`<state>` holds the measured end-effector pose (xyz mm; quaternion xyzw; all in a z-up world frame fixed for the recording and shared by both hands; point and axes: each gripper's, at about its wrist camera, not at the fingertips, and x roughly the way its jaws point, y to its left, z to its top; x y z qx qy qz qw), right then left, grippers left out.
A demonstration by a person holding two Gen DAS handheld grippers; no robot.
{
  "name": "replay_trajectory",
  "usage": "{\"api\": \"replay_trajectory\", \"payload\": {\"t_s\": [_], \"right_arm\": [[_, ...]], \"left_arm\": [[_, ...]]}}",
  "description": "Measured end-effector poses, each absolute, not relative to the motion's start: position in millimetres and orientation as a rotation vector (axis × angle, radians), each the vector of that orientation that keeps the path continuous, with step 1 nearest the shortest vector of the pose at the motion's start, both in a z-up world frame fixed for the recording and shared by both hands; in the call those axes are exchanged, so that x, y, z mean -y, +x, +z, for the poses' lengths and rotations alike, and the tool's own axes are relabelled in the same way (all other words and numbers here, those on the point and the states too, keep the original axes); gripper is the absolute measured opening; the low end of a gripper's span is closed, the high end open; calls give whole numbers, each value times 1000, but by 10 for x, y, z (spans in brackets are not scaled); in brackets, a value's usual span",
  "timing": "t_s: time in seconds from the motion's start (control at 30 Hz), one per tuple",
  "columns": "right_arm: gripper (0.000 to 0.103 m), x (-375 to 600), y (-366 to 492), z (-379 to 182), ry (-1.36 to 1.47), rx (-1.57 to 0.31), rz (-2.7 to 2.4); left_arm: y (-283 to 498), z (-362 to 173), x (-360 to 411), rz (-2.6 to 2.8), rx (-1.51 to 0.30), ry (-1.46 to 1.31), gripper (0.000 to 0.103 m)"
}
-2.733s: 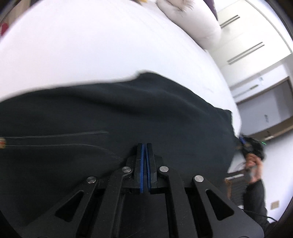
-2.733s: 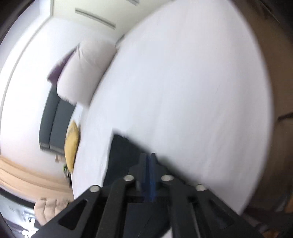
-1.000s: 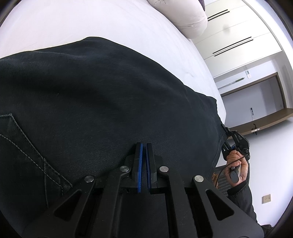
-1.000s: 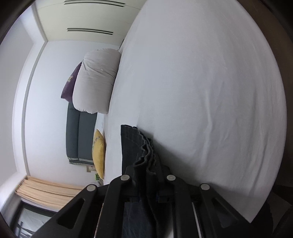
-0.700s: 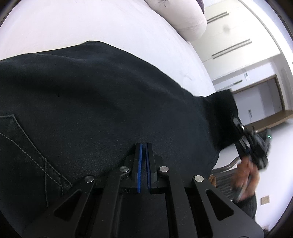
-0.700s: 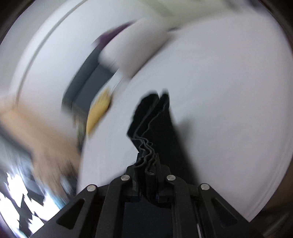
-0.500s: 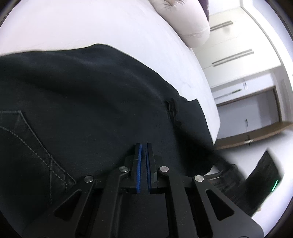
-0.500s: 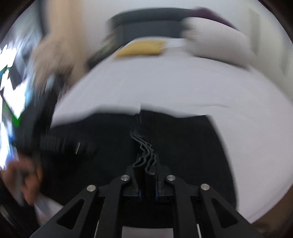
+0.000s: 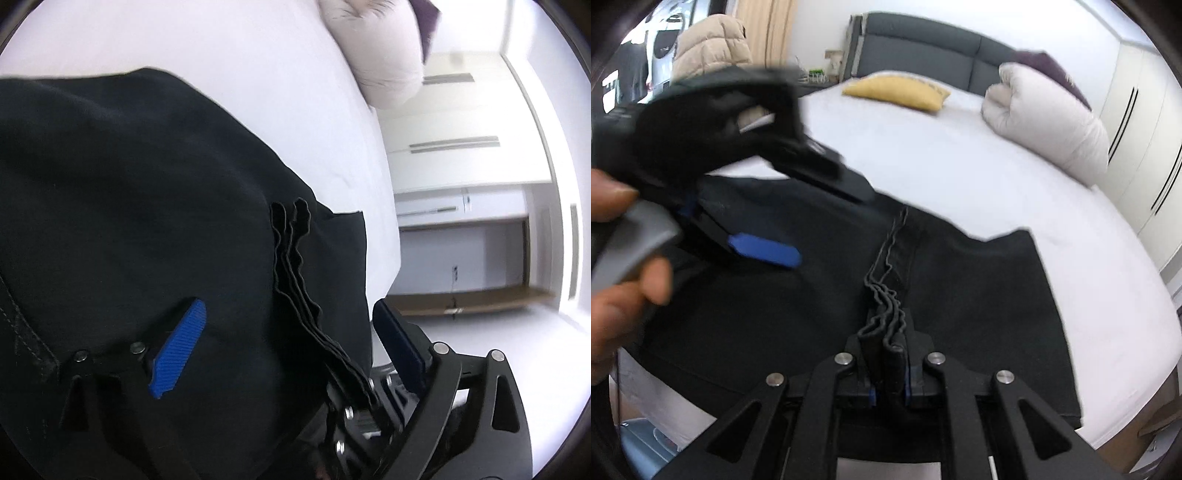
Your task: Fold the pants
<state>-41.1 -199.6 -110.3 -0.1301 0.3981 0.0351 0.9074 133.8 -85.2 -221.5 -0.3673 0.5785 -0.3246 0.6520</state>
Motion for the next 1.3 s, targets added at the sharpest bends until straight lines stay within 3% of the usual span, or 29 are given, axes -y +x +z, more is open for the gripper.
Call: {"api": "replay_trajectory", "payload": {"t_s": [0.33,0.4,0.47,0.5,0.67,1.0,1.3], "right_arm": [[11,1687,-527,-900,-336,-747,112],[11,1621,-552,-888,-344,-743,123],[11,1547,-584,-874,-355,-738,133],[11,1525,-620,-874,-360,-733,139],[11,1372,-660,-881,-396,-726,179],[11,1024,-563,-908,-431,-731,279],[11,870,-461,-1139,-435,-804,325]], "left_arm": [[1419,-2270,817,-754,-1380,-919,94],[1429,-2268,815,-761,-1387,-908,83],[1438,-2280,819,-776,-1408,-885,45],[1448,-2278,796,-774,-1415,-869,36],[1469,-2231,729,-768,-1422,-780,12],[1559,-2033,412,-733,-1379,-564,8],[1532,-2195,312,-682,-1393,-512,8]]}}
